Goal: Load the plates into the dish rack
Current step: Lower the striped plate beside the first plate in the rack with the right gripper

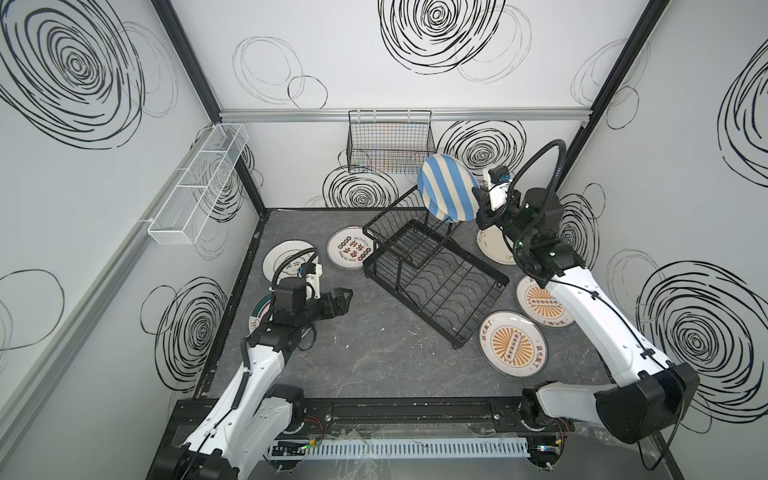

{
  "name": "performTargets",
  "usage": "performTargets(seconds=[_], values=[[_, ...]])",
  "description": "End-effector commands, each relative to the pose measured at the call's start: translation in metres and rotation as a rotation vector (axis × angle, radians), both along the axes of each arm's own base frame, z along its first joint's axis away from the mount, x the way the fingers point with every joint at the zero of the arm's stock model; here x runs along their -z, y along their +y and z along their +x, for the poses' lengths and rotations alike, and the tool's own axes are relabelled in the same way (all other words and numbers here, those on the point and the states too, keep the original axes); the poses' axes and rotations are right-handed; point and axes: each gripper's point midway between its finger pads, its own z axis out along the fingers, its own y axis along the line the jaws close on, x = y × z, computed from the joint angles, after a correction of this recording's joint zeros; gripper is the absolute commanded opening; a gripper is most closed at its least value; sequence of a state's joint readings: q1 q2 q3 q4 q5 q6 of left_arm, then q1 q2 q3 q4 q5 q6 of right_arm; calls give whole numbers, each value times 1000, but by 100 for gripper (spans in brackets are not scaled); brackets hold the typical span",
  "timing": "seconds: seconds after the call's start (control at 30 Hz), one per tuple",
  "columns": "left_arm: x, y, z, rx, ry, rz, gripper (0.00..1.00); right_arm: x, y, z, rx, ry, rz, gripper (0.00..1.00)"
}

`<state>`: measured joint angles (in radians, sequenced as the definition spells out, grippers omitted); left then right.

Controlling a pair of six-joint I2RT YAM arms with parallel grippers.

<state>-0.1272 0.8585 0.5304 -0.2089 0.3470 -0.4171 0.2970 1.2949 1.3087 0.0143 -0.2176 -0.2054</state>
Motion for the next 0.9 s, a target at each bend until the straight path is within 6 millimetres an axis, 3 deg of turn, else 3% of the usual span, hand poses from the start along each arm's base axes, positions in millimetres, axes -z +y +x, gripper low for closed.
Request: performTargets(seconds=[0.0,0.67,0.87], values=[[-2,0,3,5,-29,18,96,-16,-2,3,9,-75,19,0],[-1,2,3,-4,-25,28,96,15,6,22,10,-19,29,0],[4,11,4,-52,5,61,96,24,12,29,1,0,19,0]])
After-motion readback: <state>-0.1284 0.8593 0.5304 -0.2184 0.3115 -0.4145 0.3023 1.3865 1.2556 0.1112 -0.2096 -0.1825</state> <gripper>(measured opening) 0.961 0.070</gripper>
